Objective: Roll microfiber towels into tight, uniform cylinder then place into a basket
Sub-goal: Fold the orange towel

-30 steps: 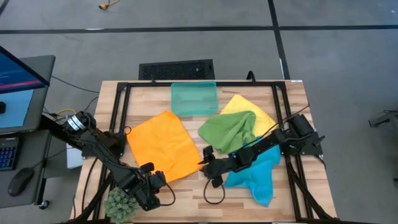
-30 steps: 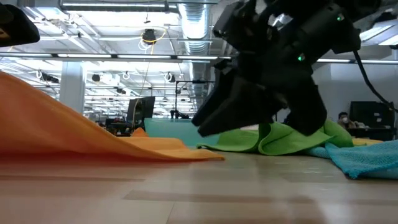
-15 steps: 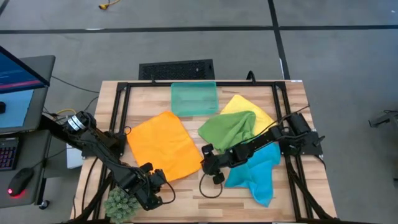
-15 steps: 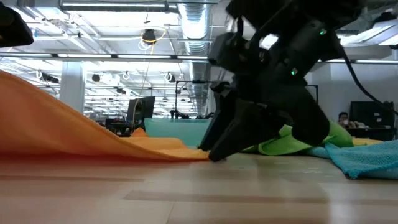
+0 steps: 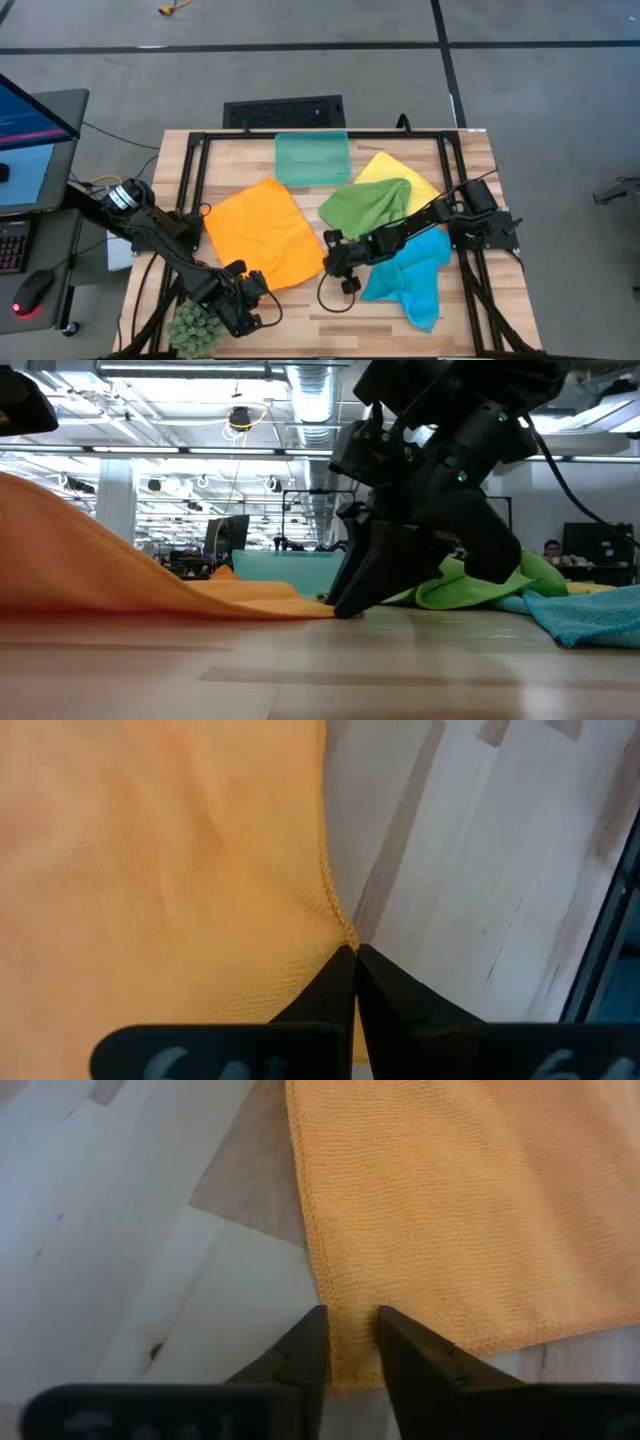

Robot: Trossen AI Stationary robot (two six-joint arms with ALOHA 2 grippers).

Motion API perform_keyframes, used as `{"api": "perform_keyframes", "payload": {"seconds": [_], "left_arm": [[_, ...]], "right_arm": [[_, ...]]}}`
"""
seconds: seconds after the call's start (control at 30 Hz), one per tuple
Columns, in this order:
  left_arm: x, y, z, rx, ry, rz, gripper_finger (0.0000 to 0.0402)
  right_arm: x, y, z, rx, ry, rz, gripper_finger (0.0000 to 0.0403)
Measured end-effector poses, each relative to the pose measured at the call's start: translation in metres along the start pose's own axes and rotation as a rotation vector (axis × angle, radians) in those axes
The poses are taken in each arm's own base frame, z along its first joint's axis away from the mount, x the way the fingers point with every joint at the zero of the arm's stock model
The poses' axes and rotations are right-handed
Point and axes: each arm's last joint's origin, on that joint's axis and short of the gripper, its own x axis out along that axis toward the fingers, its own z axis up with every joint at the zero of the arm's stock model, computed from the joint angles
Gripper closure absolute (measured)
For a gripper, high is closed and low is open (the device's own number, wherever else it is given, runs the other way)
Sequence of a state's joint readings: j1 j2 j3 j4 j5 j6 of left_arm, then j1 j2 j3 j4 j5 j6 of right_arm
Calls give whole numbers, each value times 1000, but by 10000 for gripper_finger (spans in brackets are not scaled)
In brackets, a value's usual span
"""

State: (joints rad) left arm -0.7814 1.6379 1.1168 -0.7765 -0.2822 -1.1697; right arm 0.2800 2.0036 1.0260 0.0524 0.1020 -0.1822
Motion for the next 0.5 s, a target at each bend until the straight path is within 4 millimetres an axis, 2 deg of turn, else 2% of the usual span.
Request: {"api": "perform_keyframes", "payload": {"seconds": [0.2,0.5], "left_arm": [[1,2,5,32,-49,27,401],[1,0,6,49,-62,0,401]], "right_arm": [[-2,1,1,27,-4,2,391],[-29,7,7,18,36,-49,397]]}}
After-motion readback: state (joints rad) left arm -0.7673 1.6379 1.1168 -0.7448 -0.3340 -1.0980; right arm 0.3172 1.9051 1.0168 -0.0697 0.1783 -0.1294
